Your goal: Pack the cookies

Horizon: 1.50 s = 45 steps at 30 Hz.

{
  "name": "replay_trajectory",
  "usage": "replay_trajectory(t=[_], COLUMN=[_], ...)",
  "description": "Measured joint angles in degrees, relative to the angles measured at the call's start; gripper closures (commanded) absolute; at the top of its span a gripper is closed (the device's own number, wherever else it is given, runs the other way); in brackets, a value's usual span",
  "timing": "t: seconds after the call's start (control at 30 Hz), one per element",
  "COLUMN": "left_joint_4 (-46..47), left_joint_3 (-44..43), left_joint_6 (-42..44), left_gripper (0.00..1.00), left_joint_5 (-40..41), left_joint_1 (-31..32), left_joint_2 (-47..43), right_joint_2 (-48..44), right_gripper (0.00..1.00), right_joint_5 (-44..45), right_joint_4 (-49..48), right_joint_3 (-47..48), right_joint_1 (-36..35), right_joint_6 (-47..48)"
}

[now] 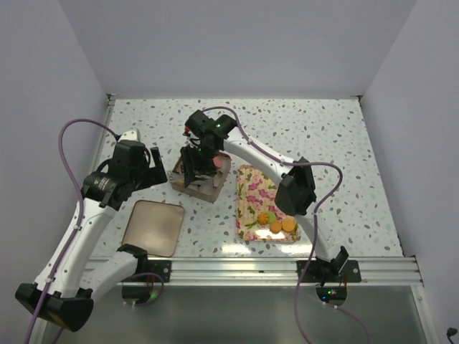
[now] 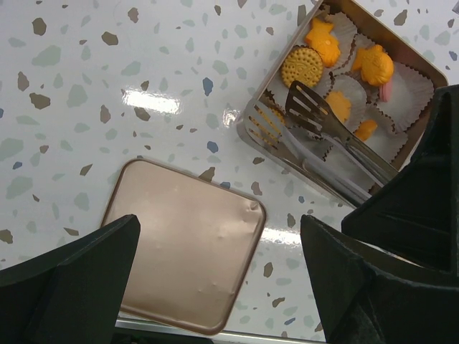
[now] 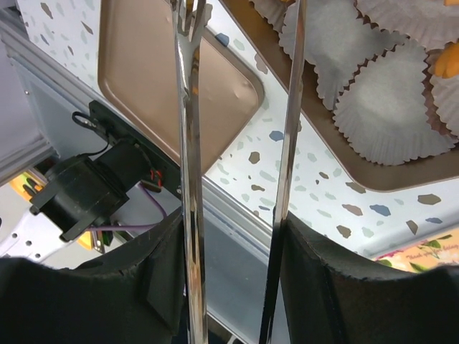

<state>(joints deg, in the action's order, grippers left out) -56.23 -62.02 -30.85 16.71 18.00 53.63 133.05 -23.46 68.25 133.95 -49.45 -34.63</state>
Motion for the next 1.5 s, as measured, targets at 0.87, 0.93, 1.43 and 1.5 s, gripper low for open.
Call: replay_trajectory(t=[0.87, 0.93, 1.43, 1.5], left_joint_4=[6.47, 7.39, 16.90, 18.58], left_joint_3=[1.77, 3.13, 1.68, 1.09], left_joint_6=[0.00, 0.04, 7.21, 8.20], left_gripper=[0.00, 0.00, 0.00, 0.00], left_joint_5=[-6.23, -6.69, -9.81, -11.02], left_joint_1=[0.00, 0.00, -7.45, -8.68], left_joint_2=[1.44, 2.21, 24.87, 27.74], right_joint_2=[-51.32, -53.07, -54.01, -53.64], right_gripper=[0.43, 0.43, 0.42, 0.42], right_joint_5=[16.52, 16.74, 18.01, 18.01], right_joint_4=[7.34, 7.69, 6.36, 6.05], right_joint_3=[-51.65, -56.50, -60.94, -60.96], right_joint_1=[16.11, 17.16, 21.09, 21.64], right_joint_6=[5.09, 5.05, 5.27, 5.31])
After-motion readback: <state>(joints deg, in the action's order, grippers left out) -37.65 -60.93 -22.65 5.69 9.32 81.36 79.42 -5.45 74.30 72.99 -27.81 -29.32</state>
